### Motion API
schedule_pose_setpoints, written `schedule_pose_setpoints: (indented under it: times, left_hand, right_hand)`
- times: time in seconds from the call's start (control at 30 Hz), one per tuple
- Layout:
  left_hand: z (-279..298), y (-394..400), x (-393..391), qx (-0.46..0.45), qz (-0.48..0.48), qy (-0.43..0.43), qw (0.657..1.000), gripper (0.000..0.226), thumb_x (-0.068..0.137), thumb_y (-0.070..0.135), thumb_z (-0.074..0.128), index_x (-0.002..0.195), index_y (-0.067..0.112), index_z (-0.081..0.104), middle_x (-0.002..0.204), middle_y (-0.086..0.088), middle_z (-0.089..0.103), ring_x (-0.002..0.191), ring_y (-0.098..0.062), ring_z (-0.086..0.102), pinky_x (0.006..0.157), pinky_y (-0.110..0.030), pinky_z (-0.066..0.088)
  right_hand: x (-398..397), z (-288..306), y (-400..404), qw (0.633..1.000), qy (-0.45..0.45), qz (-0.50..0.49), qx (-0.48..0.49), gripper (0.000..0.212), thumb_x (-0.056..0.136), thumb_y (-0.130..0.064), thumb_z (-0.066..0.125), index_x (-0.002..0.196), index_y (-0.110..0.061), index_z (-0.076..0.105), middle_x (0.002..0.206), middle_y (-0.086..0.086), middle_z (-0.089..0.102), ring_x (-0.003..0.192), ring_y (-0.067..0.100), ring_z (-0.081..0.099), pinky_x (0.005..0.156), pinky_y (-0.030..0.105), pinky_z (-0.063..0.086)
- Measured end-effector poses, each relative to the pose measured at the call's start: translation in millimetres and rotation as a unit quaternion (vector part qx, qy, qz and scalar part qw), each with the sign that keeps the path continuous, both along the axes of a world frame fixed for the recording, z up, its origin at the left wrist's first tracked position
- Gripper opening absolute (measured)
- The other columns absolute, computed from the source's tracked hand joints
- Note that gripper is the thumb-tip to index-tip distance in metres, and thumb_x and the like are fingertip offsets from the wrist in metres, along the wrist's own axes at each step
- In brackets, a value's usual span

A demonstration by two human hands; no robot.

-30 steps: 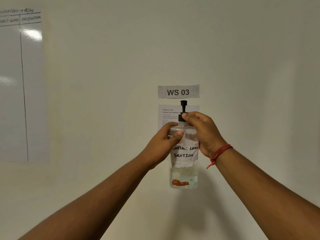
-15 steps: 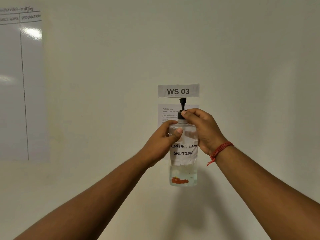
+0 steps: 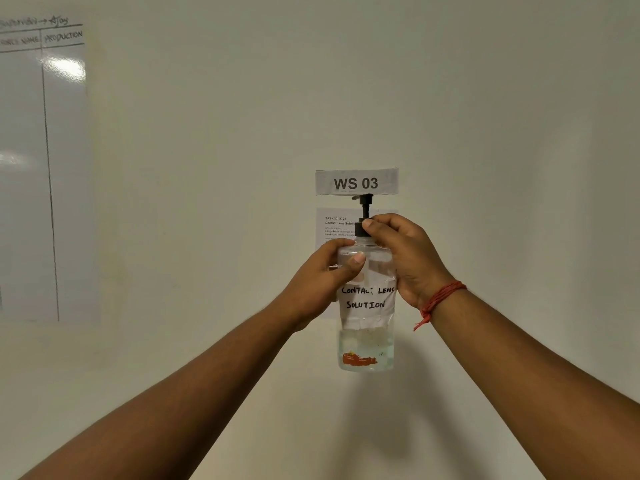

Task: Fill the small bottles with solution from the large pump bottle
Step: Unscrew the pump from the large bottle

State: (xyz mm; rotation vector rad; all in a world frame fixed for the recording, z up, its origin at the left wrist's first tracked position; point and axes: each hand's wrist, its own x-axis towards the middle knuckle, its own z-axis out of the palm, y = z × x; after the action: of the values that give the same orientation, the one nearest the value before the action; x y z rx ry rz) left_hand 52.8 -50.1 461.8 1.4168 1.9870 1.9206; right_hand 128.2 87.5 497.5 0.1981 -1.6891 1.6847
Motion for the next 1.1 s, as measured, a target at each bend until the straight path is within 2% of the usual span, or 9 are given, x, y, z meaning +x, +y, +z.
schedule_pose_setpoints:
  times: [0.2, 0.33, 0.57, 0.73, 0.83, 0.93, 1.1]
  left_hand:
    - [2.0, -0.8, -0.1, -0.001, -0.007, -0.011, 1.000, 0.068, 0.080, 0.059, 0.066, 0.138, 0.026, 0.052, 0.131, -0.001, 0.066, 0.115, -0.023, 0.068, 0.097, -0.057, 0.056]
    - [3.0, -0.4, -1.1, -0.003, -0.010, -0.014, 1.000, 0.073, 0.076, 0.063, 0.069, 0.137, 0.027, 0.052, 0.131, -0.002, 0.066, 0.115, -0.023, 0.069, 0.096, -0.058, 0.056]
    - [3.7, -0.5, -2.6, -0.002, -0.021, -0.025, 0.999, 0.063, 0.080, 0.053, 0.070, 0.133, 0.024, 0.052, 0.129, -0.005, 0.064, 0.113, -0.024, 0.069, 0.095, -0.057, 0.057]
    - [3.2, -1.5, -4.5, -0.002, -0.025, -0.026, 0.999, 0.063, 0.079, 0.055, 0.073, 0.131, 0.025, 0.054, 0.129, -0.006, 0.065, 0.112, -0.024, 0.070, 0.094, -0.059, 0.057]
    - [5.3, -2.2, -5.1, -0.002, -0.028, -0.026, 0.999, 0.066, 0.078, 0.056, 0.074, 0.132, 0.024, 0.054, 0.129, -0.007, 0.066, 0.113, -0.025, 0.070, 0.094, -0.060, 0.057]
    - [6.6, -2.5, -5.4, 0.000, -0.030, -0.025, 0.999, 0.059, 0.081, 0.051, 0.073, 0.130, 0.023, 0.055, 0.126, -0.006, 0.068, 0.111, -0.024, 0.071, 0.093, -0.059, 0.057]
    - [7.9, -3.0, -4.2, 0.005, -0.031, -0.025, 0.999, 0.057, 0.082, 0.049, 0.073, 0.129, 0.023, 0.056, 0.124, -0.005, 0.069, 0.109, -0.023, 0.072, 0.093, -0.058, 0.058]
  right_hand:
    - [1.7, 1.2, -1.7, 1.000, -0.004, 0.001, -0.002, 0.017, 0.094, -0.024, 0.063, 0.098, -0.009, 0.071, 0.106, 0.013, 0.074, 0.105, 0.034, 0.068, 0.091, 0.055, 0.055]
    - [1.2, 1.2, -3.0, 1.000, 0.007, -0.011, -0.003, 0.016, 0.090, -0.023, 0.069, 0.097, -0.010, 0.063, 0.104, 0.014, 0.073, 0.100, 0.032, 0.070, 0.086, 0.055, 0.057]
    - [4.2, 1.9, -3.1, 1.000, 0.008, -0.007, 0.003, 0.010, 0.092, -0.020, 0.066, 0.094, -0.011, 0.069, 0.102, 0.012, 0.074, 0.099, 0.031, 0.070, 0.088, 0.052, 0.057]
    - [6.7, 0.8, -4.0, 1.000, 0.004, -0.005, -0.004, 0.020, 0.095, -0.021, 0.059, 0.102, -0.007, 0.071, 0.104, 0.012, 0.074, 0.105, 0.033, 0.068, 0.090, 0.053, 0.056]
    - [7.3, 1.7, -5.2, 1.000, 0.005, -0.006, -0.009, 0.021, 0.094, -0.023, 0.061, 0.103, -0.006, 0.070, 0.105, 0.013, 0.074, 0.105, 0.033, 0.068, 0.090, 0.054, 0.056]
    - [5.9, 2.4, -7.1, 1.000, 0.012, -0.016, -0.011, 0.020, 0.090, -0.024, 0.069, 0.101, -0.008, 0.065, 0.101, 0.010, 0.075, 0.098, 0.029, 0.071, 0.087, 0.053, 0.057]
    - [6.3, 4.0, -7.0, 1.000, 0.014, -0.018, 0.000, 0.010, 0.090, -0.022, 0.069, 0.094, -0.012, 0.067, 0.097, 0.008, 0.076, 0.094, 0.025, 0.072, 0.083, 0.046, 0.059]
